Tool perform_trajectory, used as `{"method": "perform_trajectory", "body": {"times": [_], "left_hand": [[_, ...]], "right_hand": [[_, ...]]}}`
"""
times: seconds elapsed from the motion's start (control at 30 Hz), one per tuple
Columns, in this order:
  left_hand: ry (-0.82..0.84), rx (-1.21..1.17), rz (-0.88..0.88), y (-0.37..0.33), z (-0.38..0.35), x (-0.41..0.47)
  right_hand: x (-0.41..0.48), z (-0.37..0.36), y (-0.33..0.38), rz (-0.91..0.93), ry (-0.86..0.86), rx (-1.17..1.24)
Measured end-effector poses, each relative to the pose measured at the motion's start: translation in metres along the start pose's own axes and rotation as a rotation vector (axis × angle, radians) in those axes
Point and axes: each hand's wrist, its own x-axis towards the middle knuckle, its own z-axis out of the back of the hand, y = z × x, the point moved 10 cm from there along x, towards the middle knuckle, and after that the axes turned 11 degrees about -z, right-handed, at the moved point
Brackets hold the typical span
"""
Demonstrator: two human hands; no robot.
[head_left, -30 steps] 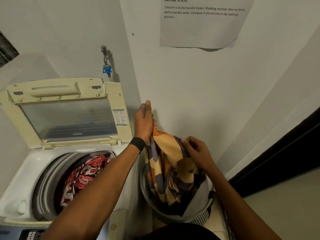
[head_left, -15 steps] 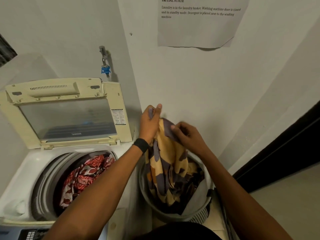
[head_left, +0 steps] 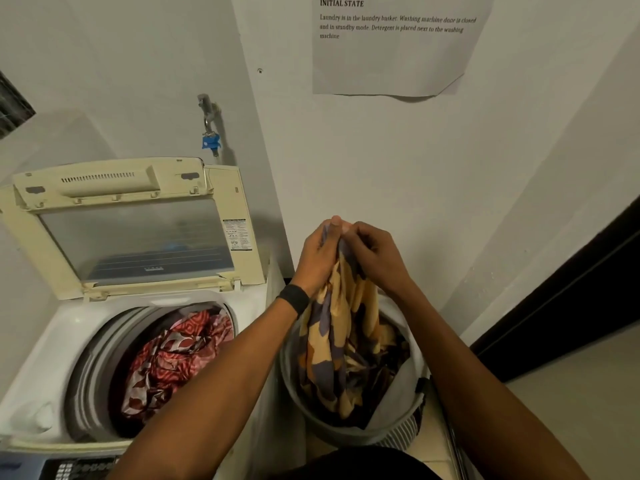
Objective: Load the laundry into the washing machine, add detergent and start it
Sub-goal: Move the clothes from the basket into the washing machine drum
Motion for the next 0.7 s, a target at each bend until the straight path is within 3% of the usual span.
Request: {"method": "perform_trajectory", "body": {"times": [0.17,0.3,0.43,0.53,0.63,0.7], "left_hand": [[-0.164,0.087,0.040,0.002,0.025,0.005],[-0.321,0.036,0.037,-0.003,0.057,0.015],[-0.392,0.084,0.020,-0.004,0.079,0.014],[-0.379,0.042,-0.020,-0.005,0.073,0.008],[-0.259,0.005,-0.044,-0.013,0.048,0.006],[-0.199,0.019,-0.066,-0.019,0.032,0.008]], "right_hand": [[-0.019,-0.016,-0.021,-0.063,0.095,0.175],[-0.041,-0.042,-0.070,-0.107,0.235,-0.017],[-0.039,-0.004,-0.083,-0.143,0.065,-0.022],[-0.026,0.035,-0.032,-0.022,-0.084,0.051],[-0.008,0.032,0.020,0.097,-0.048,-0.044],[0.004,0.014,0.027,0.078,-0.014,-0.108]]}}
